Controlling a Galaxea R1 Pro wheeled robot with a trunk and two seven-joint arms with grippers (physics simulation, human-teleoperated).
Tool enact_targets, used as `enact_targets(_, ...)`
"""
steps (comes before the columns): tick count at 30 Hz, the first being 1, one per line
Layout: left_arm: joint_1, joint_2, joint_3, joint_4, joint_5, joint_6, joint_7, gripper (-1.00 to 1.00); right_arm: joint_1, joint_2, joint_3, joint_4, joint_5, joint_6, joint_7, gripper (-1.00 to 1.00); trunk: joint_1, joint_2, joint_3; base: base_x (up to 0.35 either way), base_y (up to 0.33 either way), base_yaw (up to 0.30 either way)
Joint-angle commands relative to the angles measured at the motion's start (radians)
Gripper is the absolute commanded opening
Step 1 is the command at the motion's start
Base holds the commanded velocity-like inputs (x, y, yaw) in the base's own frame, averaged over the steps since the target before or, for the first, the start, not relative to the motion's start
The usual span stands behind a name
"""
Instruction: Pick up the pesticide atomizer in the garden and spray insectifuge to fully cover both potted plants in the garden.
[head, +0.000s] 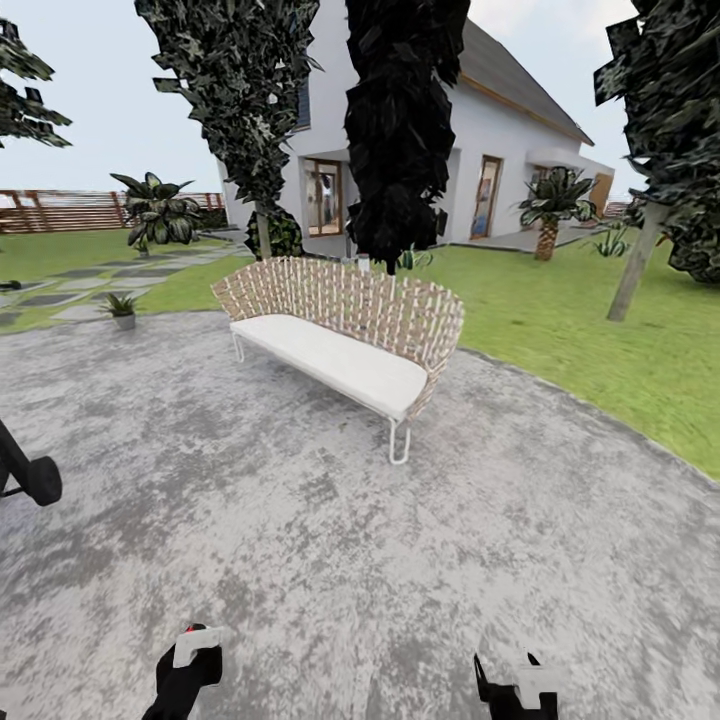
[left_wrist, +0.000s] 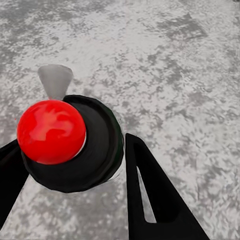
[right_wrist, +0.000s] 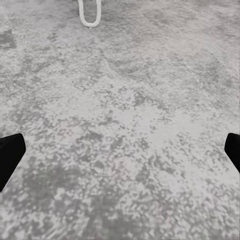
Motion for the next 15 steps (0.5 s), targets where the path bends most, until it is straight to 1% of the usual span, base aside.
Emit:
enact_targets(1,-0.001,0.000,-0.003,0.001,0.010,-0.003,-0.001,-1.00,0.000,0.000,-0.001,0.000,0.006,-0.002,-0.005,1.00,0.000,0.000,-0.001,0.340,0.000,0.280)
enact_targets(15,-0.001,0.000,-0.003,0.001,0.010,-0.003,-0.001,-1.00,0.000,0.000,-0.001,0.000,0.006,-0.002,-0.005,1.00,0.000,0.000,-0.001,0.340,0.000,0.280)
